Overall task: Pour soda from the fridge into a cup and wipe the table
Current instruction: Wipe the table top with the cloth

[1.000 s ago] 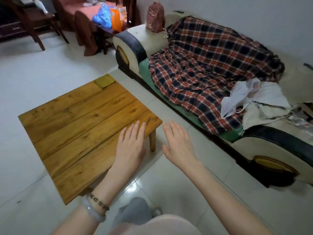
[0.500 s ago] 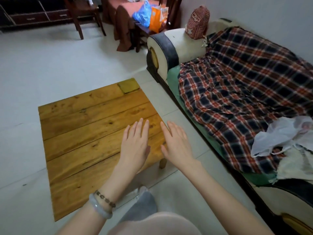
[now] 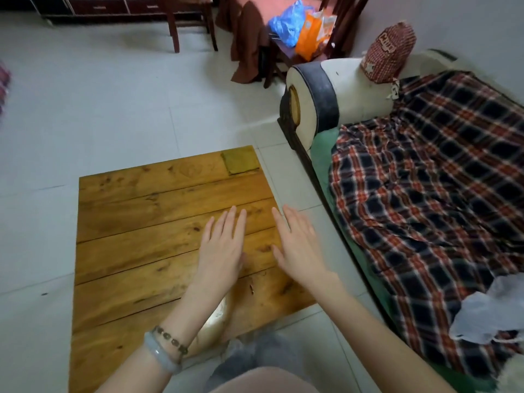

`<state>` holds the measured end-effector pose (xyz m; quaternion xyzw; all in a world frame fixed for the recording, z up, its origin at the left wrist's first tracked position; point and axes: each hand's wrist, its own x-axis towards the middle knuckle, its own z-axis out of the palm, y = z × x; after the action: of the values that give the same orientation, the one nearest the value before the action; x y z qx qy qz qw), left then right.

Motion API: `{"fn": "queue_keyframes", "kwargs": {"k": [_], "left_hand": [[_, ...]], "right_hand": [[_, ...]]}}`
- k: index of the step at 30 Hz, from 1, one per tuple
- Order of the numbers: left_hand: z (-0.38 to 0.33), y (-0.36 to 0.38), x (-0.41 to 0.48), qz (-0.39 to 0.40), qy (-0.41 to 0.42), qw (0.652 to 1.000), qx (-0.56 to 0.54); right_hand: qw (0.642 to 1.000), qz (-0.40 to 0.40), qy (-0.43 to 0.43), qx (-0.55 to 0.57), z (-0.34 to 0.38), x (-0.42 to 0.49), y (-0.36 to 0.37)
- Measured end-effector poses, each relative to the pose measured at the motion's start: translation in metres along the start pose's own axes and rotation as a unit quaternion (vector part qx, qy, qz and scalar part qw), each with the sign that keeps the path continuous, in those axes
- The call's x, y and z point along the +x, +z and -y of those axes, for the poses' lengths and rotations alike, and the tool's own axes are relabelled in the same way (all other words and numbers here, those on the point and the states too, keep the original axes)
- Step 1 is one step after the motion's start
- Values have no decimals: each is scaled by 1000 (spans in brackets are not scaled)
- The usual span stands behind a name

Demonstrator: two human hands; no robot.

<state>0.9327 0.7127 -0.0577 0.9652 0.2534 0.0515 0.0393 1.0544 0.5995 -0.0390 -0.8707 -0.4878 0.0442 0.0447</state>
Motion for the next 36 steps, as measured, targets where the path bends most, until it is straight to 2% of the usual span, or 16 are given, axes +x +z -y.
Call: {"fn": "queue_keyframes", "kwargs": {"k": [9, 16, 26, 31, 36], "left_hand": [[35, 37, 85, 13, -63, 997, 43], [67, 78, 150, 47, -120, 991, 47], [126, 177, 198, 106, -122, 986, 36], [149, 230, 209, 145, -124, 981, 30], [153, 268, 220, 160, -137, 978, 6]], "right_hand": [[995, 15, -94, 31, -33, 114, 32], [990, 38, -129, 51, -65, 225, 76], [978, 44, -190, 69, -84, 393, 190], [976, 107, -188, 20, -85, 448, 261], [977, 125, -172, -10, -92, 480, 318]]}}
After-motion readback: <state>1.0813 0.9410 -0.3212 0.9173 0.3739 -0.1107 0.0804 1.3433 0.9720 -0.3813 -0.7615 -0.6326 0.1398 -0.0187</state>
